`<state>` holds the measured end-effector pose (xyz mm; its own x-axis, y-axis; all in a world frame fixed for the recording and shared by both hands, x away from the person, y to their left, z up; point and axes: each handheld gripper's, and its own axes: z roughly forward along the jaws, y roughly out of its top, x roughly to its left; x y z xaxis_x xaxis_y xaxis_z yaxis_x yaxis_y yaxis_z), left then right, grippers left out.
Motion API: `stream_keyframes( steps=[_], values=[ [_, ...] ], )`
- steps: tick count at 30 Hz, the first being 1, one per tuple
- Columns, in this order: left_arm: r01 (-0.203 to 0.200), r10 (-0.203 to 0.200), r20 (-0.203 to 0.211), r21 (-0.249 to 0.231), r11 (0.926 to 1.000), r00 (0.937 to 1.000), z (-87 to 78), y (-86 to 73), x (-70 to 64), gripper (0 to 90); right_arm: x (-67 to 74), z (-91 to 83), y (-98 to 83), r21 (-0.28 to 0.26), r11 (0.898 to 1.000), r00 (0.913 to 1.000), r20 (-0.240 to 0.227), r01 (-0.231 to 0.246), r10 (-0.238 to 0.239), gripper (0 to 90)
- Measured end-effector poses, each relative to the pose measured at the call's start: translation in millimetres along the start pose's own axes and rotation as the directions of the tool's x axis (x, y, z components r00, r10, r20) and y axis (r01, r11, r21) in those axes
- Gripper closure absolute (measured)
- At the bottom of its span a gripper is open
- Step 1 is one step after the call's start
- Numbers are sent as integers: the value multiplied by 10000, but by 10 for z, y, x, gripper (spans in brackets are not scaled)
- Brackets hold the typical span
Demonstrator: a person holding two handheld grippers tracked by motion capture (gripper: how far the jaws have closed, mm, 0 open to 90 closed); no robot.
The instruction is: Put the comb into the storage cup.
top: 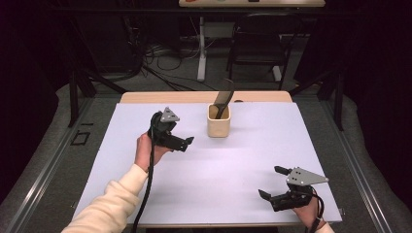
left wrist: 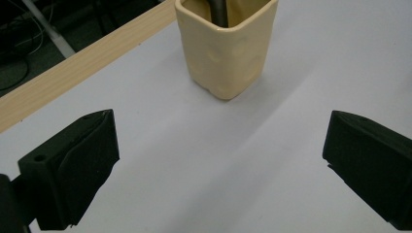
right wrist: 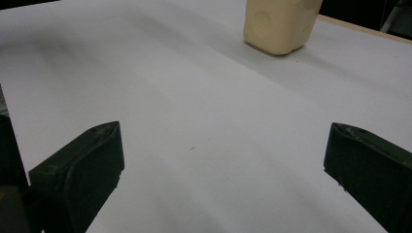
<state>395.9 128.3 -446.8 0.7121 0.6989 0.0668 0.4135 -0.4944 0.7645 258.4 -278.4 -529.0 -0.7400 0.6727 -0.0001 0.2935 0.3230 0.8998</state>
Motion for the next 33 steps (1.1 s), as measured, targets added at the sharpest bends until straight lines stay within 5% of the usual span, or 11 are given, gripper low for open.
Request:
stream_keyframes(
  steps=[5,33],
  values=[
    [333,-332,-70,31,9994,9994,-69,-118,11,0,6,0,0,-2,10000,10000,3,-11,11,5],
    [811,-825,-713,-224,9965,9940,-428,-774,-62,0,0,-2,0,40,10000,10000,2,-18,18,6]
  ],
)
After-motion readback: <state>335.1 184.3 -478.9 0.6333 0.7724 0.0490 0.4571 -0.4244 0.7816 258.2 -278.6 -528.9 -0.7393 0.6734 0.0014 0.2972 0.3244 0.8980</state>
